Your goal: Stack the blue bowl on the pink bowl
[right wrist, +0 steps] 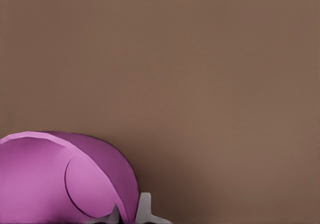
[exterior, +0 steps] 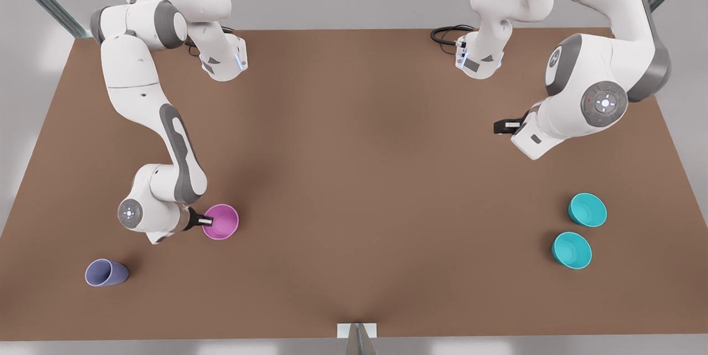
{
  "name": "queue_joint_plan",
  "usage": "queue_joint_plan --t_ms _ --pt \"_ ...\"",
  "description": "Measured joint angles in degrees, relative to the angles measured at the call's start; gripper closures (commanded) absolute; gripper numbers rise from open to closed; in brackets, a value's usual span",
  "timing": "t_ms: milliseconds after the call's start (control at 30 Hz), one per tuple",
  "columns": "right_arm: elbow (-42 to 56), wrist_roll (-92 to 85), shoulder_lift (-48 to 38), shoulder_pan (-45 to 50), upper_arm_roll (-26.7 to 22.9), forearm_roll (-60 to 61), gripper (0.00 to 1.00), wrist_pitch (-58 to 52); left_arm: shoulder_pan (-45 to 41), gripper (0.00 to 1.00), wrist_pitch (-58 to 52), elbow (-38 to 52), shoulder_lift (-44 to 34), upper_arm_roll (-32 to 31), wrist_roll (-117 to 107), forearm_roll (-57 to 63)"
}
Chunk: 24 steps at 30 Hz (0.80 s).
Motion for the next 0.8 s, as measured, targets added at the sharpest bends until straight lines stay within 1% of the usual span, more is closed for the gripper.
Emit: queue_joint_plan --t_ms 33,100,200,233,367,467,567,600,633,667,733,800 --pt "0.25 0.07 -0.06 0.01 0.26 -0.07 0.79 0.02 -0.01 0.0 -0.02 -0.02 0.02 -0.05 -0.01 -0.01" --pt "1.68 0.21 -0.16 -0.07 2.63 -0.18 0.79 0.1 -0.02 0.0 -0.04 0.0 0.01 -0.09 -0.03 0.0" --pt "3.81 0.51 -0.06 1.68 9.3 0.19 0.79 1.6 -0.01 0.0 -0.07 -0.01 0.0 -0.1 -0.06 -0.02" --pt "4.54 0.61 0.22 4.02 10.4 0.68 0.79 2.93 0.0 0.0 -0.08 0.01 -0.02 -0.1 -0.07 -0.02" --pt "8.12 1.82 5.54 14.89 11.5 2.57 0.79 10.31 0.06 0.0 -0.05 0.0 0.03 -0.08 -0.08 -0.1" --pt "15.65 3.67 12.89 21.92 11.57 3.44 0.79 15.84 -0.02 0.0 0.2 -0.33 0.32 0.12 -0.09 -0.44" --pt "20.96 5.49 17.94 24.94 11.65 4.34 0.79 19.62 0.18 0.0 1.53 -0.18 3.18 0.48 0.01 -0.44" --pt "21.67 6.02 18.54 25.21 11.66 4.53 0.79 20.53 0.16 0.0 2.71 -0.08 4.33 1.83 0.05 -0.55" --pt "22.2 6.58 18.84 25.32 11.63 4.56 0.41 21.27 0.55 0.0 4.28 0.01 5.69 3.54 0.11 -0.92" --pt "22.54 7.1 18.99 25.35 11.6 4.55 0.0 21.89 1.3 0.0 5.9 0.12 6.92 4.91 0.17 -1.31" --pt "22.79 8.05 18.76 25.32 11.57 4.62 0.0 22.73 3.5 0.0 9.25 2.19 10.38 6.53 0.61 -1.79" --pt "22.78 8.95 17.32 24.53 11.57 4.84 0.0 23.0 7.87 0.0 12.37 8.53 17.65 7.12 2.58 -2.15"
